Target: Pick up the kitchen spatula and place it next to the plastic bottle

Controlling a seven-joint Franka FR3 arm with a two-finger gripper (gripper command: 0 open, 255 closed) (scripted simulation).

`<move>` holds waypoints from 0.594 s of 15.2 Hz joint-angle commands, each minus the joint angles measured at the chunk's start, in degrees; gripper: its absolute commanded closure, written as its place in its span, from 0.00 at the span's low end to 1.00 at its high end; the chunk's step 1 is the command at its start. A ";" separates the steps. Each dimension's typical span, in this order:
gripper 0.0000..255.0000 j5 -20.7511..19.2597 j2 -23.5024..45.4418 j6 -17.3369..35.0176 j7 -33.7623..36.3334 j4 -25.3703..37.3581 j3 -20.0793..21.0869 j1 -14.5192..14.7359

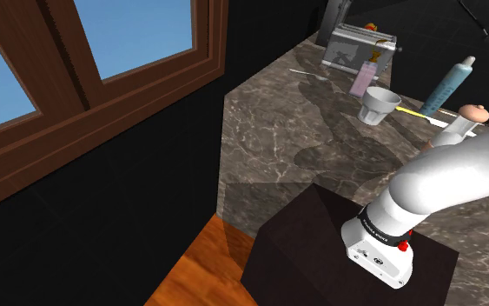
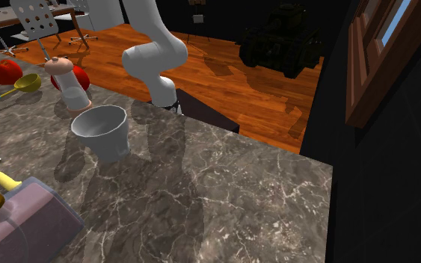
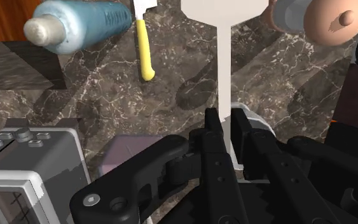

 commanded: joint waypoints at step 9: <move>1.00 1.37 6.47 -1.10 -17.06 10.40 -21.82 6.16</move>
